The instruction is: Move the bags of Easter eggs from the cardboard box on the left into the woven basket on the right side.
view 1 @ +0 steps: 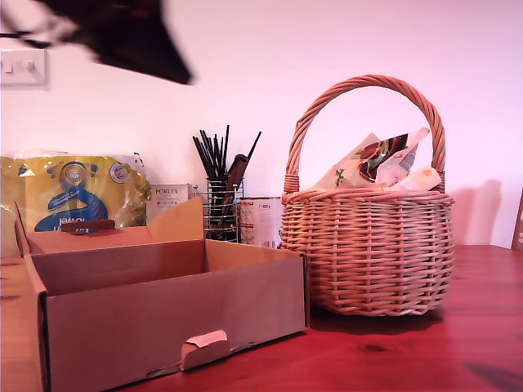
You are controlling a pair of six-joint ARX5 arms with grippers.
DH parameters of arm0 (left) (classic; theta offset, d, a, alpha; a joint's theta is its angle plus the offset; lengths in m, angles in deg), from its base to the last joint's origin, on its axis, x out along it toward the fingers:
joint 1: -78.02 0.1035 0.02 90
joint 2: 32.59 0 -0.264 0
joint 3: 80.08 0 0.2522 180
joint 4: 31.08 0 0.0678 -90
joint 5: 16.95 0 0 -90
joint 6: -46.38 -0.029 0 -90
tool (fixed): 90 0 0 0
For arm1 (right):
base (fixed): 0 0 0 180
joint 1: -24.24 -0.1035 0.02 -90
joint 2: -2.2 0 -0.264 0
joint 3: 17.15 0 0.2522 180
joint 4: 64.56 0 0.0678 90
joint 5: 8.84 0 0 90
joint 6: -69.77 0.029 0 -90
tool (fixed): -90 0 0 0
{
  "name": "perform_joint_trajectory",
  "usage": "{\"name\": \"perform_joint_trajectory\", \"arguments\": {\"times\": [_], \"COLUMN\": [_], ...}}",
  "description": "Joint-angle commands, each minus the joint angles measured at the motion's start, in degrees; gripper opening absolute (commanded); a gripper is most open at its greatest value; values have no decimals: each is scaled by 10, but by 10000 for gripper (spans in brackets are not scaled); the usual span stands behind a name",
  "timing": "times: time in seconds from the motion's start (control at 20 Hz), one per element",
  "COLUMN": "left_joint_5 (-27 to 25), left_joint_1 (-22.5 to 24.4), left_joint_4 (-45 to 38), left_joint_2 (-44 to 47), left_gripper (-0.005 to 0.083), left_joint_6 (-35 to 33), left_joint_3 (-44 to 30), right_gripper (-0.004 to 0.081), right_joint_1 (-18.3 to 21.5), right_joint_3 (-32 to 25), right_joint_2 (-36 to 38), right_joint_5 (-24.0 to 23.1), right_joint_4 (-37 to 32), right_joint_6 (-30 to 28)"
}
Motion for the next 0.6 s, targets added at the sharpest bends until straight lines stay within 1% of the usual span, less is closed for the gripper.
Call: {"name": "perform_joint_trajectory", "arguments": {"times": [0.0,0.05,0.15,0.25,0.4,0.55], "left_joint_5": [-16,-30,-61,-92,-102,-110], "left_joint_1": [19,31,53,69,86,87], "left_joint_4": [-2,-2,-2,-2,4,51], "left_joint_2": [34,61,123,182,267,338], "left_gripper": [-19,-19,-19,-19,-19,-19], "left_joint_6": [19,33,51,78,83,82], "left_joint_3": [-38,-57,-98,-135,-189,-210], "right_gripper": [-13,-13,-13,-13,-13,-13], "right_joint_1": [-1,-1,-1,-2,-2,-2], "right_joint_3": [-35,-44,-50,-50,-50,-50], "right_joint_2": [20,38,65,75,74,74], "right_joint_5": [-23,-35,-28,-30,-31,-31], "right_joint_4": [-21,-35,-49,-50,-46,-49], "right_joint_6": [34,48,63,74,74,75]}}
